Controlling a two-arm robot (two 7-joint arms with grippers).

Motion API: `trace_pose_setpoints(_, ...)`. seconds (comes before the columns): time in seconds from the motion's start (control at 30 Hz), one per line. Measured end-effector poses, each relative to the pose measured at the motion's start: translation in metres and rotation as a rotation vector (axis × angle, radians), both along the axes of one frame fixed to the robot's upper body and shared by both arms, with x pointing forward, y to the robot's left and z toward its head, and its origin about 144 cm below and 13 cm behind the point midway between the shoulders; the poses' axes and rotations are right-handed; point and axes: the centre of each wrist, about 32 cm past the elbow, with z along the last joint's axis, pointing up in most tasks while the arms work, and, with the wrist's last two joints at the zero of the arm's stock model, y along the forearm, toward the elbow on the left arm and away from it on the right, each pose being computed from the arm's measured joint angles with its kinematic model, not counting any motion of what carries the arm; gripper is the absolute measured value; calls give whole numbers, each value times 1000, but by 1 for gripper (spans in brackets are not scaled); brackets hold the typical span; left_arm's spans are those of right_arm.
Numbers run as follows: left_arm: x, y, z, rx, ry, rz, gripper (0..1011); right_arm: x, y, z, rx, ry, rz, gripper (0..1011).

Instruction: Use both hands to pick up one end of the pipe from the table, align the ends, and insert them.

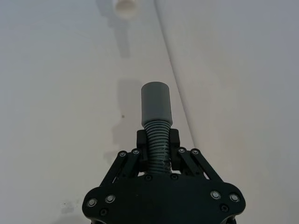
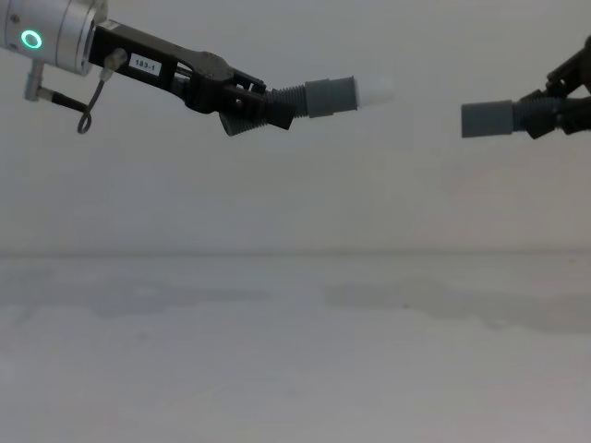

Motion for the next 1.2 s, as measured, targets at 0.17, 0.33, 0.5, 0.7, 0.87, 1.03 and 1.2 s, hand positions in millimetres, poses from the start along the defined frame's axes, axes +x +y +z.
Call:
trace_pose_setpoints(0.17,0,0,0,1,-1,0,313,4,6,6,-19,-3,32,244)
trace_pose_setpoints(0.33,0,0,0,2,-1,-1,313,9,13,13,-38,-7,66,244)
trace_pose_setpoints(0.5,0,0,0,2,-1,-1,313,13,20,20,-52,-13,93,244)
trace_pose_setpoints(0.7,0,0,0,2,-1,-1,313,16,26,25,-62,-19,117,244)
trace_pose_setpoints(0.87,0,0,0,2,-2,-1,313,18,31,29,-70,-22,135,244)
trace_pose_setpoints(1.03,0,0,0,2,-2,-2,313,18,34,32,-77,-20,148,244)
trace_pose_setpoints(1.2,0,0,0,2,-2,-1,313,18,39,35,-82,-17,165,244)
